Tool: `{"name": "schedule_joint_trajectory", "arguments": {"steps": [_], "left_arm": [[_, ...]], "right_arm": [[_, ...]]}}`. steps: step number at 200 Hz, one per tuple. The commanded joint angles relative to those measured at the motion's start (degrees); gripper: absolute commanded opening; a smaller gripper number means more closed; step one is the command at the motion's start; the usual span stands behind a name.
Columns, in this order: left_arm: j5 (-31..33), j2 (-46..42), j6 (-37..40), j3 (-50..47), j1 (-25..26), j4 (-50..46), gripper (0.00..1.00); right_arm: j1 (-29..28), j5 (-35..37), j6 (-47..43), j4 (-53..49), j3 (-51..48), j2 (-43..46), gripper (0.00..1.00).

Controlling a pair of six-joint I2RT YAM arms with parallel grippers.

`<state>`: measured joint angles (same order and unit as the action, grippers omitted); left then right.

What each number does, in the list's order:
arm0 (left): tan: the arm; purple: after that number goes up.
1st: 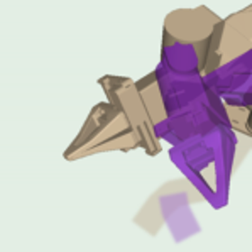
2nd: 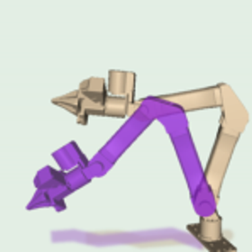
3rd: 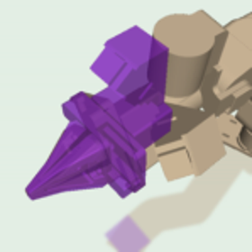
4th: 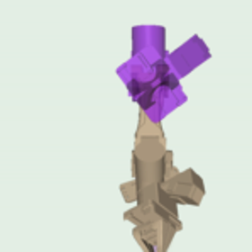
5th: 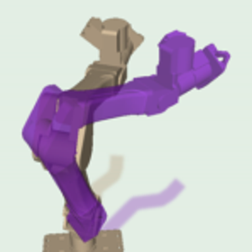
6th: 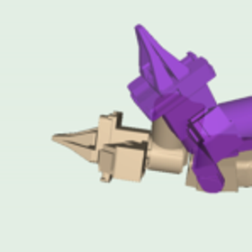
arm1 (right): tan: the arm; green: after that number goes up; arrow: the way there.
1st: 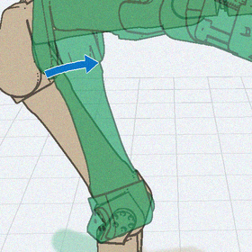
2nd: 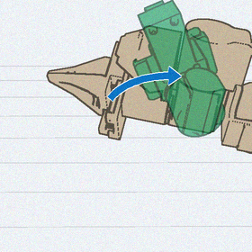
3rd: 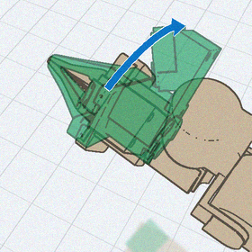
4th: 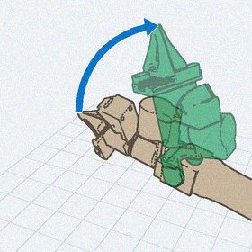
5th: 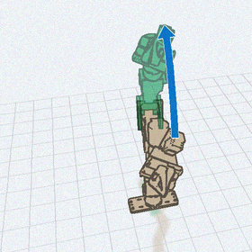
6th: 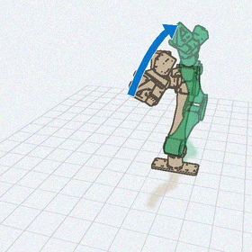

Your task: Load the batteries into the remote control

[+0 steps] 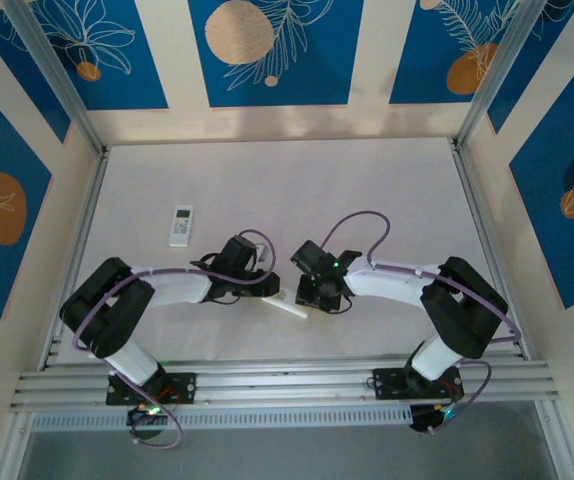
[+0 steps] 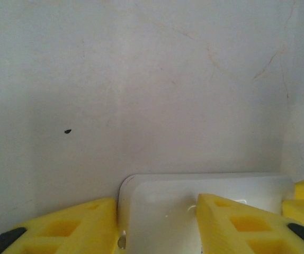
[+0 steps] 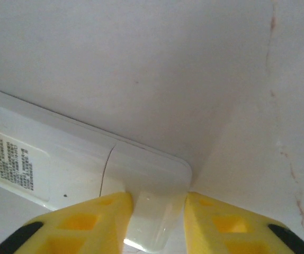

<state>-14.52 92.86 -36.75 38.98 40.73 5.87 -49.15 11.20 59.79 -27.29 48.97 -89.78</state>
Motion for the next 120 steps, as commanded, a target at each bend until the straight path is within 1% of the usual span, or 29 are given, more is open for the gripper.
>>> {"name": "schedule_joint_trajectory", "arguments": {"steps": [1,13,22,30,43,52,61,66,80,84,89,93,106,120], "left_arm": [[-2.65,3.55,-1.3,-2.08,2.65,1.74,0.49],[-1.07,2.37,-1.01,-2.21,1.65,-0.2,0.52],[1.75,0.46,0.19,-1.73,1.6,-3.06,0.54],[3.91,-1.23,1.21,-1.25,1.55,-5.8,0.56],[6.12,-4.5,1.63,-1.09,1.21,-8.31,0.61],[6.89,-6.96,1.44,-1.51,0.63,-8.82,0.65],[7.21,-9.34,1.25,-1.89,-0.01,-9.43,0.69],[7.46,-10.58,1.04,-2.08,-0.45,-9.93,0.71],[7.76,-14.27,0.06,-2.9,-2.24,-11.6,0.79],[7.56,-15.32,-0.43,-3.33,-2.84,-11.89,0.8],[7.31,-16.83,-1.02,-3.97,-3.72,-11.99,0.82],[7.04,-18.04,-1.61,-4.65,-4.34,-11.9,0.83],[5.62,-21.73,-3.38,-6.78,-6.77,-11.15,0.86],[4.08,-24.87,-4.12,-8.14,-8.59,-11.3,0.87]], "right_arm": [[-0.86,1.71,-10.53,6.72,-0.08,3.65,0.42],[-0.36,3.71,-15.13,2.72,-0.13,6.61,0.45],[-0.25,5.25,-18.5,0.76,0.02,8.69,0.49],[-0.22,5.69,-22.49,0.57,0.06,10.16,0.54],[-0.38,6.5,-29.58,1.38,0.15,11.35,0.65],[-0.27,7.91,-34.04,1.75,0.07,10.99,0.74],[0.09,8.44,-37.91,1.89,0.31,10.02,0.8],[0.36,8.06,-40.15,1.81,0.56,9.28,0.83],[0.33,5.68,-47.25,0.96,1.68,6.83,0.88],[0.28,5.75,-48.2,0.79,2.15,5.98,0.92],[0.44,4.59,-50.51,0.54,2.87,5.14,0.94],[0.29,4.06,-52.71,0.78,3.09,4.52,1.0],[-0.97,3.79,-59.1,1.38,3.88,2.07,0.99],[-1.73,1.91,-62.44,-0.15,6.49,-1.32,0.99]]}}
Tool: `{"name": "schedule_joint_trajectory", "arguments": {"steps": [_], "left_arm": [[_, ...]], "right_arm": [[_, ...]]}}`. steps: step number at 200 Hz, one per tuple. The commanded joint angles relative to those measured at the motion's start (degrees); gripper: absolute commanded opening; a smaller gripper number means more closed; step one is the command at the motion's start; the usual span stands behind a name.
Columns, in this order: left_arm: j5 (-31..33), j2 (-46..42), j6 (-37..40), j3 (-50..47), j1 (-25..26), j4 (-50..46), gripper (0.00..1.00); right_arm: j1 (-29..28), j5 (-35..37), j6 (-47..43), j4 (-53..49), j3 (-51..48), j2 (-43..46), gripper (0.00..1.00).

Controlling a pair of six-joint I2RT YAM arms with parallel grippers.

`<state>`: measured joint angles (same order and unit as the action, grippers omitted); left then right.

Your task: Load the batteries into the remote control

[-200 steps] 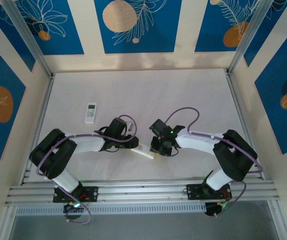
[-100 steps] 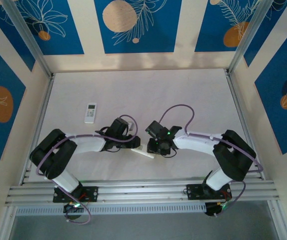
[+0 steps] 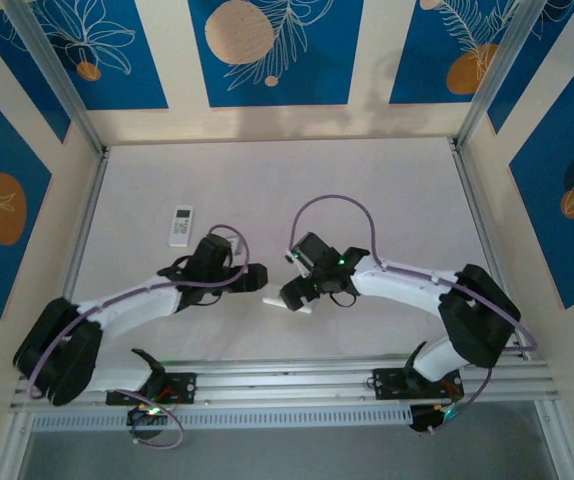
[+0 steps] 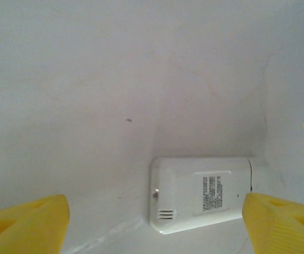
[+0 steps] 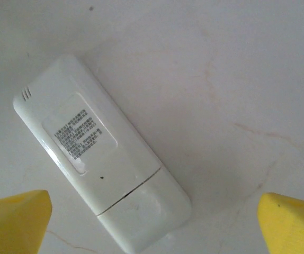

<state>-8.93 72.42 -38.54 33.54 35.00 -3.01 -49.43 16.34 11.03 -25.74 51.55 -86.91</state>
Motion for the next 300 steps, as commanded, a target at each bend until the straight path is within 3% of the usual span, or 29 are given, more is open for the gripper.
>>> {"name": "schedule_joint_trajectory", "arguments": {"steps": [1,28,68,82,109,135,179,230,279,300], "left_arm": [[-1.61,-4.55,-2.37,-2.74,-2.94,-2.52,0.87],[-1.75,-8.45,-2.15,-3.58,-4.37,-5.65,0.88],[-1.83,-10.37,-2.3,-4.93,-5.94,-7.19,0.89],[-2.53,-10.55,-2.88,-5.13,-6.51,-6.97,0.89],[-5.02,-11.05,-4.8,-5.11,-7.56,-6.09,0.89],[-10.18,-11.94,-8.77,-5.28,-8.61,-3.84,0.89],[-18.87,-11.87,-17.11,-4.76,-8.99,4.26,0.88],[-18.73,-9.35,-17.47,-2.76,-9.27,3.95,0.46],[-16.18,-8.35,-17.98,-2.75,-9.82,1.6,0.15],[-14.03,-8.04,-16.12,-1.01,-9.87,-2.55,0.04]], "right_arm": [[-1.5,-3.32,-13.89,-1.87,4.04,-4.47,0.99],[-2.02,-5.77,-17.16,-5.0,7.21,-9.75,1.0],[-3.38,-3.9,-17.71,-8.1,9.48,-14.29,0.86],[-3.81,-1.97,-17.99,-8.52,9.88,-15.49,0.78],[-3.74,-0.51,-17.4,-9.06,11.18,-16.8,0.5],[-2.1,-4.16,-11.36,-6.81,12.69,-13.33,0.44],[0.41,-18.67,8.22,5.57,11.35,-6.84,0.45],[-1.86,-26.18,17.21,13.0,12.19,-10.54,0.45],[-2.43,-29.19,21.92,18.19,11.3,-12.18,0.45],[-2.81,-28.82,22.63,16.68,12.83,-13.03,0.54]]}}
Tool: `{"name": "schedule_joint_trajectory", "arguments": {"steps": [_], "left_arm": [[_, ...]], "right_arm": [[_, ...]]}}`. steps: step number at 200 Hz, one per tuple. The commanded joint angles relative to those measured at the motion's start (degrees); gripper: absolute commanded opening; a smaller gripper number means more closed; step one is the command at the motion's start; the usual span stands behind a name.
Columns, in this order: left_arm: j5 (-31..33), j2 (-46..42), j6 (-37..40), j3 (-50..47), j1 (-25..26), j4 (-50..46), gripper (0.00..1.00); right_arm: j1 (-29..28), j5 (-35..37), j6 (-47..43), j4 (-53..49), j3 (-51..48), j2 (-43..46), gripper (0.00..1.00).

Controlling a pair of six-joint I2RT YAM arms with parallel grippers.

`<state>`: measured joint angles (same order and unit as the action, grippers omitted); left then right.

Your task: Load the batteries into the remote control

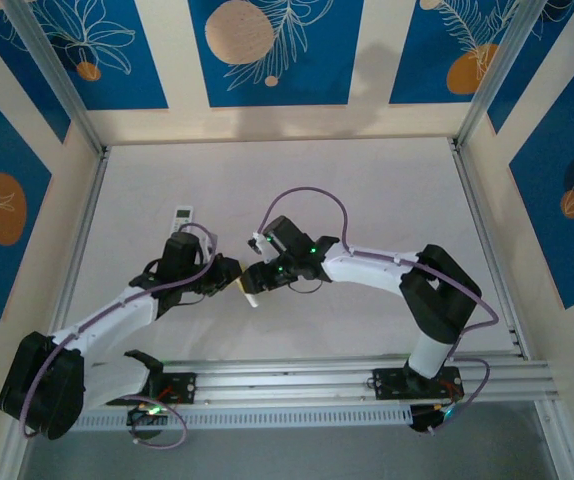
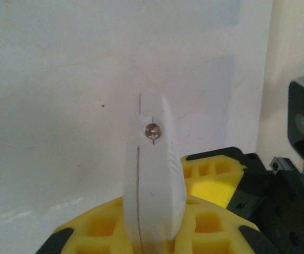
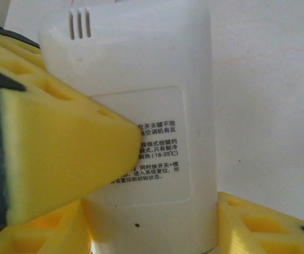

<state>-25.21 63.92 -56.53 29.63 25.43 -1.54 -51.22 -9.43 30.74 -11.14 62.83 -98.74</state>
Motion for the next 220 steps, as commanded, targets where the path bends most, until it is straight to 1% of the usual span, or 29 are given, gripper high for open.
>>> {"name": "schedule_joint_trajectory", "arguments": {"steps": [1,8,16,29,41,49,66,87,94,97,99,102,109,121,131,144,177,201,220], "left_arm": [[2.4,0.48,2.0,3.03,-0.29,-4.36,0.04],[3.44,0.88,3.4,4.42,-0.29,-7.18,0.02],[4.96,1.57,5.3,6.19,-0.32,-11.19,0.01],[6.95,2.92,8.85,9.31,-0.29,-16.83,0.01],[9.38,4.33,12.01,12.56,-0.29,-22.15,0.0],[11.69,5.67,14.17,15.06,-0.29,-26.07,0.0],[17.69,9.27,18.4,21.45,-0.29,-33.98,0.0],[26.2,16.21,24.86,33.07,-0.29,-44.77,0.0],[30.23,18.88,26.24,37.61,-0.29,-48.69,0.0],[33.02,20.35,26.6,39.65,-0.29,-49.89,0.0],[33.51,21.24,26.77,40.87,-0.29,-51.26,0.0],[36.59,22.64,27.01,43.13,-0.22,-52.68,0.0],[40.88,25.89,27.67,47.94,-0.21,-56.72,0.0],[47.41,31.3,28.08,55.02,-0.27,-61.72,0.0],[51.4,36.08,27.72,60.8,-0.21,-66.04,0.0],[54.61,42.12,27.12,67.55,-0.12,-69.98,0.0],[58.93,57.6,27.58,83.4,0.67,-79.22,0.0],[66.96,67.71,26.39,94.03,0.94,-85.31,0.0],[69.13,74.42,26.74,100.97,0.94,-88.08,0.0]], "right_arm": [[-1.05,-3.05,2.96,1.99,1.57,-1.24,0.55],[-1.06,-2.81,2.92,1.13,2.26,-1.28,0.6],[-0.97,-2.17,2.9,-0.03,3.0,-1.04,0.68],[-0.48,-0.88,2.66,-2.22,3.82,-0.08,0.78],[0.63,0.31,2.74,-3.79,3.84,1.36,0.85],[1.62,0.68,2.92,-4.31,3.42,2.44,0.87],[3.86,1.96,3.4,-4.97,1.82,5.29,0.89],[6.18,4.57,3.64,-6.47,-0.32,8.09,0.89],[6.76,5.32,3.55,-6.82,-1.17,9.1,0.89],[6.97,5.67,3.6,-6.94,-1.51,9.51,0.89],[7.11,5.96,3.6,-7.07,-1.77,9.81,0.89],[7.29,6.32,3.51,-7.26,-2.13,10.23,0.89],[7.61,7.28,3.64,-7.72,-3.01,11.3,0.89],[8.05,8.96,3.76,-8.64,-4.37,13.02,0.89],[8.47,9.44,3.65,-9.47,-5.25,14.25,0.89],[8.93,9.8,3.33,-10.29,-6.37,15.7,0.89],[10.47,9.78,2.74,-10.67,-9.14,19.57,0.9],[11.48,8.77,2.26,-11.09,-11.37,22.53,0.89],[12.39,8.73,2.12,-11.57,-13.17,25.43,0.9]]}}
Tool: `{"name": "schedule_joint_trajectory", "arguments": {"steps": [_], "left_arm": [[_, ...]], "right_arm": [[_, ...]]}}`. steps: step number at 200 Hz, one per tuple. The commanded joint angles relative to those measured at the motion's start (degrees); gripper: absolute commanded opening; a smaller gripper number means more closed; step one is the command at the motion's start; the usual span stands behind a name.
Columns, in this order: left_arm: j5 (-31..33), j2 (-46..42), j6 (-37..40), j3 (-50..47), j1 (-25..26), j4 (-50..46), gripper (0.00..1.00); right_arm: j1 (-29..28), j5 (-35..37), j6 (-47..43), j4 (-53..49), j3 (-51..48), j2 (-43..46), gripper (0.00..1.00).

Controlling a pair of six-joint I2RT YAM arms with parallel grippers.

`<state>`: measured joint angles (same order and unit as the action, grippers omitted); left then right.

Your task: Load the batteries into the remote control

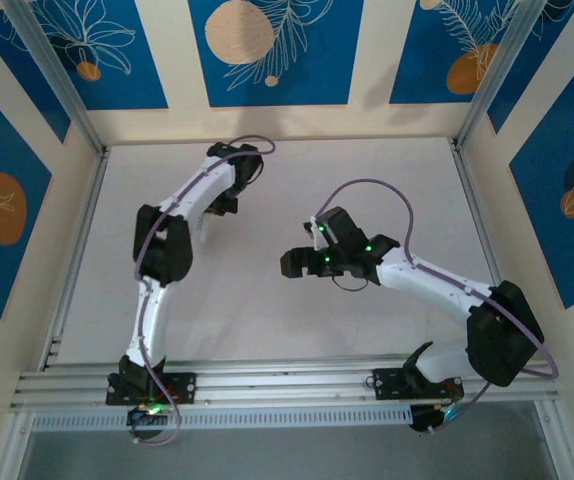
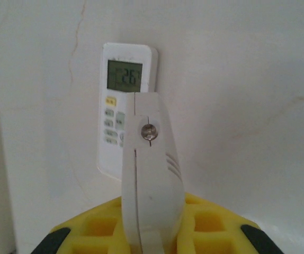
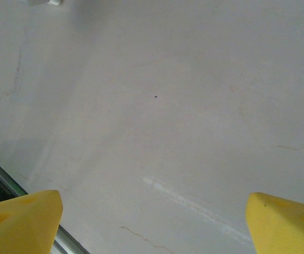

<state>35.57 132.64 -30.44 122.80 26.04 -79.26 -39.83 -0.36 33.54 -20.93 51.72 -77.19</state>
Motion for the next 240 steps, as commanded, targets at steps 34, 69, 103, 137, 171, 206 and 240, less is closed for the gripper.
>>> {"name": "schedule_joint_trajectory", "arguments": {"steps": [34,69,103,137,171,206,240], "left_arm": [[9.31,14.03,1.97,14.67,0.41,-11.27,0.02],[3.47,15.97,5.16,14.92,1.37,-4.89,0.25],[-7.66,13.8,7.57,15.11,1.47,-1.96,0.49],[-23.67,-3.58,10.09,1.4,1.64,10.08,0.63],[-29.49,-37.02,13.14,-38.36,1.31,45.97,0.98],[-16.75,-60.94,19.75,-74.76,-2.2,75.13,1.0],[-16.36,-64.69,27.19,-92.5,-9.92,95.81,1.0]], "right_arm": [[2.46,0.14,0.29,-2.42,-5.49,9.52,0.91],[4.3,2.12,0.96,-4.1,-8.28,14.16,0.93],[9.12,4.81,1.15,-7.3,-7.63,16.49,0.95],[21.0,7.44,1.94,-8.87,-5.71,16.14,0.97],[32.98,23.59,-3.27,-4.75,-8.09,14.76,0.98],[40.66,26.41,-15.15,21.49,-17.79,8.55,1.0],[38.0,21.92,-22.81,49.28,-19.47,-6.84,1.0]]}}
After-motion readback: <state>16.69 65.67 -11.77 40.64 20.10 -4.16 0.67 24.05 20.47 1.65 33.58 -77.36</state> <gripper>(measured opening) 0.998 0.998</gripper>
